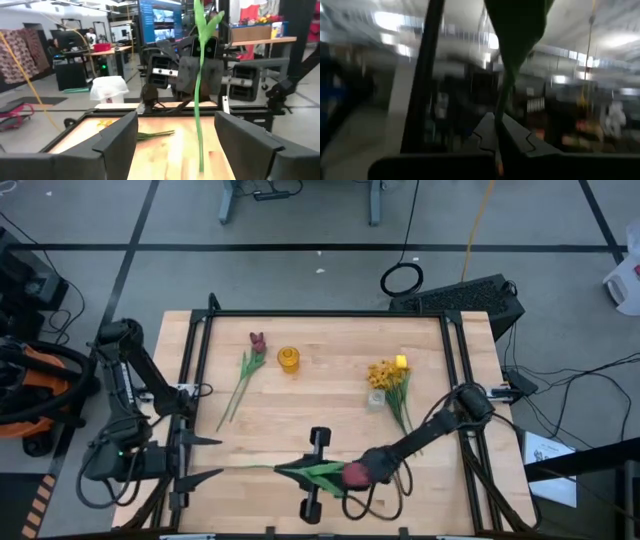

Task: Sort flowers into vase by color
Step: Put the red flower into the yellow vase

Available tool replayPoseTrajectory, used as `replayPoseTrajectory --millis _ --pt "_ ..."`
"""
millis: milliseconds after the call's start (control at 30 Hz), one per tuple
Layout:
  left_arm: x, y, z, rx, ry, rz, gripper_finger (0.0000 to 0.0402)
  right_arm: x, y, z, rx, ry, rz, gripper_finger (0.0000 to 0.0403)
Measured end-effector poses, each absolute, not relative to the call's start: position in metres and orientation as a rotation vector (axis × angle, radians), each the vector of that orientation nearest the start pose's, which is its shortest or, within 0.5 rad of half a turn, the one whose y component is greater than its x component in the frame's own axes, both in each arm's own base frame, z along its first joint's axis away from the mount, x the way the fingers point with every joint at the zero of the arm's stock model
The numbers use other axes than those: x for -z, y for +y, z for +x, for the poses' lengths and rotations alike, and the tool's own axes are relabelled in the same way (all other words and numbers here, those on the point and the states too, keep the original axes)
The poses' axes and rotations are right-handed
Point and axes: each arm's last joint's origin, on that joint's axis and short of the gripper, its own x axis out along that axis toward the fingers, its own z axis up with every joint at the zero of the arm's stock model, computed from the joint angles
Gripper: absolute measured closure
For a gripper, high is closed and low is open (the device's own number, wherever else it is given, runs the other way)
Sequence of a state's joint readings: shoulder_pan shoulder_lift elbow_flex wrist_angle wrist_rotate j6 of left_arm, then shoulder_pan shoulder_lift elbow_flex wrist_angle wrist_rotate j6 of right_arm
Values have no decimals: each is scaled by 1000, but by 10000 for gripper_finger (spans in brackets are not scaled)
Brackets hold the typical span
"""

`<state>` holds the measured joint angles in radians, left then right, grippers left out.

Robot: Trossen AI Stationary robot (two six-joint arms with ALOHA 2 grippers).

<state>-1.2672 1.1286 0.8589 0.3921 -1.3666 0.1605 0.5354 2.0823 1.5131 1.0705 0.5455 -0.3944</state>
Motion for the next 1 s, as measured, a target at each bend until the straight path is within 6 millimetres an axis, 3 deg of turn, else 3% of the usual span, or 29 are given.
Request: replayPoseTrajectory --millis 167,367,733,1000 --pt "-344 -212 99 -112 -25 -4 130 -302 229 402 59 -132 -67 403" --pt "-339 -207 125 -64 -32 -4 130 -285 222 401 58 98 5 403" --pt "-299 -192 194 70 149 -83 130 -271 212 405 75 212 122 402" --pt "-289 -177 227 176 196 -161 130 -268 212 405 40 245 151 402"
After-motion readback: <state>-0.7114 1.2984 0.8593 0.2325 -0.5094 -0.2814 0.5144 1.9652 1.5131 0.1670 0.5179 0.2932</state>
